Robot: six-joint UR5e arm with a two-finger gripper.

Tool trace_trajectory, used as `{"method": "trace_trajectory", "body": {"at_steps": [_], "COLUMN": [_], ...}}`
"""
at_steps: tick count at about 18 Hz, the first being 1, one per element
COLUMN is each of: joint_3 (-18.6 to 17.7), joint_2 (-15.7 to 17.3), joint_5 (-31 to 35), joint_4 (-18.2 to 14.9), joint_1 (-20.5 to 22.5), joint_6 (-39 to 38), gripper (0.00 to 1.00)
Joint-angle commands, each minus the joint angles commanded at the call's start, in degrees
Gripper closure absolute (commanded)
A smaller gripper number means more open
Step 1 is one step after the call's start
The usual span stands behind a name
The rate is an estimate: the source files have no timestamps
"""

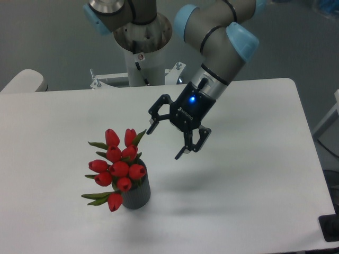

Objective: Pick up the flowers from the vase
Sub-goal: 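Move the open gripper toward the tulip stems above the grey vase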

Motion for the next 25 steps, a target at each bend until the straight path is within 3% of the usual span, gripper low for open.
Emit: {"method": "trace_trajectory", "body": {"at_steps": [10,25], "joint_3": [-0.8,-0.5], "joint_2": [-4.4,-6.8], "joint_5": [-0.1,-0.4], "joint_4": [9.7,13.4], "joint_1": [-3.7,-5.5], "joint_6": [-0.2,-3.5], "gripper": [0.0,0.0]}}
